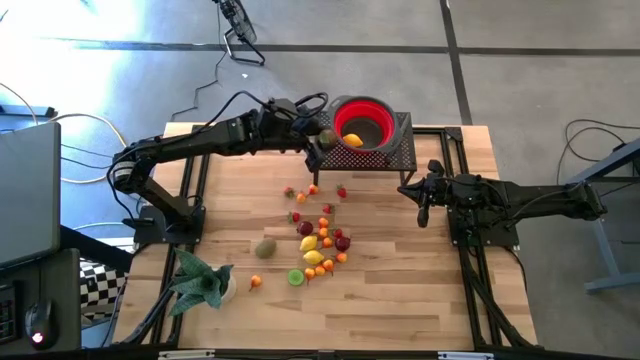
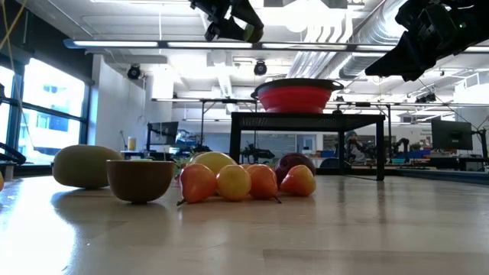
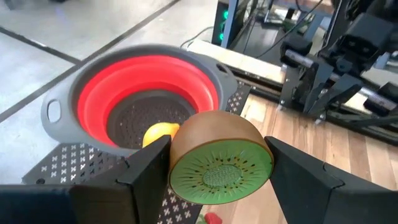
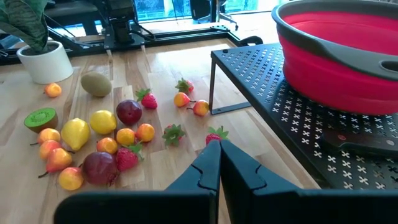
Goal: Pick & Place Fruit
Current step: Put the half kiwi into the strainer on the shelf
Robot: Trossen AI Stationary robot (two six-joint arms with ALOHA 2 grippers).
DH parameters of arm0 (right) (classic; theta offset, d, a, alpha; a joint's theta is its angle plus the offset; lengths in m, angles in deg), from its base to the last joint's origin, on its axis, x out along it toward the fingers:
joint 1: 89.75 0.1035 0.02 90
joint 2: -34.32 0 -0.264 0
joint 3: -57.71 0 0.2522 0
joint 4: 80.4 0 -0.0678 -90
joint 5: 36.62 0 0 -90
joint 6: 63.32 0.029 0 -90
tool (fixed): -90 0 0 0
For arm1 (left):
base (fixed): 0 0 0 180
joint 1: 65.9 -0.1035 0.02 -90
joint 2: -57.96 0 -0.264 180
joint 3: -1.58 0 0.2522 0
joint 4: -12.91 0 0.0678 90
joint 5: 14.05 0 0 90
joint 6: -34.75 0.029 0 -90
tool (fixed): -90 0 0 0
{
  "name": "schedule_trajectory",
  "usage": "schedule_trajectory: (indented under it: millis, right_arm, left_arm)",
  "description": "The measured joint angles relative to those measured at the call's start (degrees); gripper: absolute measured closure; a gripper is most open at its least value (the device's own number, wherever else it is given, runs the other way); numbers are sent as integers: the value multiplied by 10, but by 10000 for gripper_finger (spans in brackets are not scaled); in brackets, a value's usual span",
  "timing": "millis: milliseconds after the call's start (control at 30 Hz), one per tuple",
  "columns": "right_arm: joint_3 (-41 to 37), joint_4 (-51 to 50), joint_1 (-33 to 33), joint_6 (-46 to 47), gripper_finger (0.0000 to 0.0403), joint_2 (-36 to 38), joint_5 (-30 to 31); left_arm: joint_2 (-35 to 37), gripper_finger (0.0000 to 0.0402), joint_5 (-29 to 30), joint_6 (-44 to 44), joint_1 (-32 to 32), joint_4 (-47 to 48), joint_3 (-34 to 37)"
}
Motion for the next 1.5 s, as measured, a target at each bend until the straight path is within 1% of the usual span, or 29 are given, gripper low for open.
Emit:
schedule_trajectory:
  millis: [233,300,367,433,500,567,633,767,800,1000,1067,1133,1167,1267,1300,1500]
  right_arm:
    - [0,-1,0,0,400,0,0]
    - [0,-1,0,0,400,0,0]
    - [0,-3,0,0,400,0,0]
    - [0,-6,0,0,400,0,0]
    - [0,-10,0,0,400,0,0]
    - [0,-16,0,0,400,0,-1]
    - [0,-20,0,2,400,0,0]
    - [0,-24,0,3,400,0,0]
    - [0,-25,0,3,400,0,0]
    - [0,-25,0,1,400,0,0]
    - [0,-25,0,1,400,0,0]
    - [0,-26,0,1,400,0,0]
    - [0,-27,0,1,400,0,0]
    - [0,-29,0,2,400,0,0]
    - [0,-29,0,1,400,0,0]
    - [0,-31,0,0,400,0,0]
  left_arm:
    - [-12,162,3,-7,0,-50,1]
    - [-25,162,13,-8,0,-82,-1]
    - [-31,162,16,-14,-2,-82,1]
    - [-46,162,17,-16,-4,-118,-1]
    - [-48,162,17,-30,-7,-113,1]
    - [-62,162,21,-40,-12,-127,-7]
    - [-72,162,22,-46,-15,-112,-13]
    - [-108,162,20,-41,-20,-111,-59]
    - [-121,162,20,-37,-20,-119,-77]
    - [-197,162,24,-4,-19,-83,-183]
    - [-224,162,30,9,-22,-88,-225]
    - [-243,162,32,18,-28,-63,-255]
    - [-257,162,33,19,-31,-73,-270]
    - [-285,162,33,16,-45,-51,-293]
    - [-297,162,33,16,-47,-57,-299]
    - [-313,162,34,-30,-72,-14,-302]
